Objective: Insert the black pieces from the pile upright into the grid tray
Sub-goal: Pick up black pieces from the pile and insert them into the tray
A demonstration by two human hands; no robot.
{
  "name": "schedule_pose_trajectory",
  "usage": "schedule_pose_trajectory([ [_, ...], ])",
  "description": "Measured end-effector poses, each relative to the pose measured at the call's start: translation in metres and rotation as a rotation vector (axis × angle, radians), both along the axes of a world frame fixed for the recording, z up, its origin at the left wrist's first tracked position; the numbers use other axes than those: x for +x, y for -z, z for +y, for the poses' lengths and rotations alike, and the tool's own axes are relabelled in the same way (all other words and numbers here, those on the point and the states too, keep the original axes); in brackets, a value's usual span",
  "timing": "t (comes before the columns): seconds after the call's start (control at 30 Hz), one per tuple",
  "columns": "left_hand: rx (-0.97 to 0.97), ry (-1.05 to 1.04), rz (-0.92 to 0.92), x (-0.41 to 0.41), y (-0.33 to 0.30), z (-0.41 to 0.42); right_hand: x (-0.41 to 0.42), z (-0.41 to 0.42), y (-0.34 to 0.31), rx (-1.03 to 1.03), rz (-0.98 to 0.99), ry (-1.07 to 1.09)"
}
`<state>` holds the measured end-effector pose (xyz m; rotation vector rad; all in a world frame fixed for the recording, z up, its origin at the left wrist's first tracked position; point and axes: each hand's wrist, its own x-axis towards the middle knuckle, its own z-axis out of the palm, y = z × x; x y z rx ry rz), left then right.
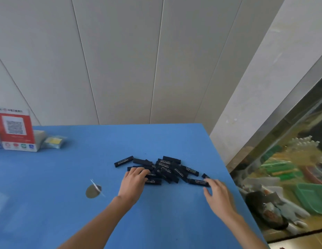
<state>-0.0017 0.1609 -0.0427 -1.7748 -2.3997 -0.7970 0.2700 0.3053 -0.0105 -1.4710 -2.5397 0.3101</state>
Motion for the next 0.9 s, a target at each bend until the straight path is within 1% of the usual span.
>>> schedule_pose_trajectory([
  [0.17, 0.016, -0.052, -0.065, 0.010, 0.003, 0.004, 0.010, 0.037, 0.009, -0.006, 0.017, -0.041],
  [0.3, 0.007, -0.078, -0.060, 0.019, 0.000, 0.005, 0.012, 0.052, 0.015, -0.032, 0.013, -0.087],
  [0.5, -0.048, -0.185, -0.060, 0.032, 0.004, 0.003, 0.014, 0.065, 0.021, -0.090, 0.042, -0.137],
  [0.67, -0.043, -0.263, -0.088, 0.047, 0.001, -0.004, 0.017, 0.075, 0.023, -0.196, 0.172, -0.100],
  [0.9, 0.002, -0.324, -0.080, 0.067, -0.001, -0.024, 0.017, 0.081, 0.021, -0.302, 0.175, -0.054],
])
